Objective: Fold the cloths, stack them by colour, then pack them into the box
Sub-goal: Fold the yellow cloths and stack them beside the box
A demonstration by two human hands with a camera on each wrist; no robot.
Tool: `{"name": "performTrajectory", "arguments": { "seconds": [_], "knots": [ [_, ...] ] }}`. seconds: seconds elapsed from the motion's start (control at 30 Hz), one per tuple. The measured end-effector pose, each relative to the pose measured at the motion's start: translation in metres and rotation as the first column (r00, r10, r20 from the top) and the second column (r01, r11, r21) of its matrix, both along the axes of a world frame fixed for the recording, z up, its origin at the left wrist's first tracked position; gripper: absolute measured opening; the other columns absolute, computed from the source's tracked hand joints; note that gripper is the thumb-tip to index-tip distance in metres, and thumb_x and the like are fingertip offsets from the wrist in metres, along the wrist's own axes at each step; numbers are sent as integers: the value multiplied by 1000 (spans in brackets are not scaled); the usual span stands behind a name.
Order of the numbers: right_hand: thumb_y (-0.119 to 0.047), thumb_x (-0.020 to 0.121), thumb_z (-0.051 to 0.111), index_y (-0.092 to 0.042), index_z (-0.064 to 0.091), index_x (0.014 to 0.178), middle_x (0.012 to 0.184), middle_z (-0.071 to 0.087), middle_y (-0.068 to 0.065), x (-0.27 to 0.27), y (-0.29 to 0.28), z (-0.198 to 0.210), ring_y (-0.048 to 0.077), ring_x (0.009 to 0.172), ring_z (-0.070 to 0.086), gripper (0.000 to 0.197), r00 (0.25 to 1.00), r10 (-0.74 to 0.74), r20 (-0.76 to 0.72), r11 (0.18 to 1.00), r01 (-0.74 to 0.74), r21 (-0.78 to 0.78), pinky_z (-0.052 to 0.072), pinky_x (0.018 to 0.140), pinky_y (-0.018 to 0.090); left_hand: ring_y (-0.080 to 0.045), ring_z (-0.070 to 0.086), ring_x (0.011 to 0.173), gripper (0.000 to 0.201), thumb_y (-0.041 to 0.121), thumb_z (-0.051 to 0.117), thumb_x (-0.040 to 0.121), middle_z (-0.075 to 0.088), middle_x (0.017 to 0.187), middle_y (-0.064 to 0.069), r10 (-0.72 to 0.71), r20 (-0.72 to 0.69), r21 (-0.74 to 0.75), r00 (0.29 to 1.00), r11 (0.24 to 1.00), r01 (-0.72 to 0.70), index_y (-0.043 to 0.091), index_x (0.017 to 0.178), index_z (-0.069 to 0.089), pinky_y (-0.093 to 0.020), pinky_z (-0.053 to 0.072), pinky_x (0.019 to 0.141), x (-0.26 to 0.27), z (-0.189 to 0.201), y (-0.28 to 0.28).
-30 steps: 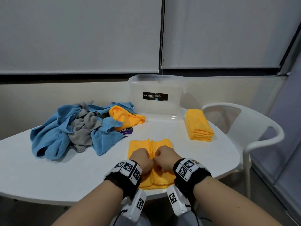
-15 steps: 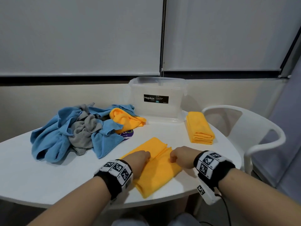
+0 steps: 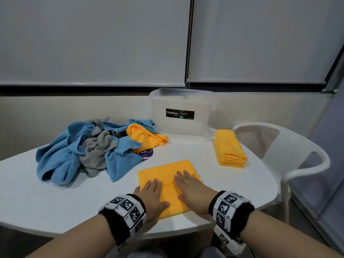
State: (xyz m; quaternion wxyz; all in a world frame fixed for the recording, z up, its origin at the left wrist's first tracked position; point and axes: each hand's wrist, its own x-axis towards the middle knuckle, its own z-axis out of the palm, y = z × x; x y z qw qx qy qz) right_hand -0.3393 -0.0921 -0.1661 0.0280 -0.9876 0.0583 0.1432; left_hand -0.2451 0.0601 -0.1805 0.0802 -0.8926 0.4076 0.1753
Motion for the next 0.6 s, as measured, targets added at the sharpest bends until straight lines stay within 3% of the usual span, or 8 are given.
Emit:
{"name": "performTrajectory", "arguments": {
  "seconds": [0.2,0.4,0.53,0.6],
  "knots": [
    [-35,105,23,-4,-9,151,159,-14,11,5,-7,-3,26,147,-10,64,978,-90,-186,993,103,60,4,119,40,-18,-11,148,73,52,21,100,-21,158,-2,6,-37,-3,999,1000,-6,14,150,-16,-44,4,120,10,-9,4],
    [-31,106,19,-3,-10,150,158,-16,12,-10,-22,0,26,148,-8,61,966,-176,-191,979,193,72,5,120,36,-16,-10,148,74,53,20,100,-22,158,-2,19,-38,-9,999,1000,-19,12,151,-15,-43,3,120,19,-9,3],
    [-25,106,18,-1,-9,150,159,-14,14,-15,-25,1,26,148,-6,57,959,-244,-145,950,267,163,4,119,33,-16,-10,148,72,51,20,101,-21,158,-2,41,-33,7,999,999,-41,13,151,-14,-43,3,120,19,-10,2],
    [-37,104,14,-2,-7,150,159,-12,13,-18,-29,3,24,148,-5,62,960,-265,-95,941,279,191,4,119,31,-16,-10,148,71,51,20,101,-20,158,-2,67,-17,31,998,997,-66,13,151,-13,-43,2,120,21,-8,4]
  ]
}}
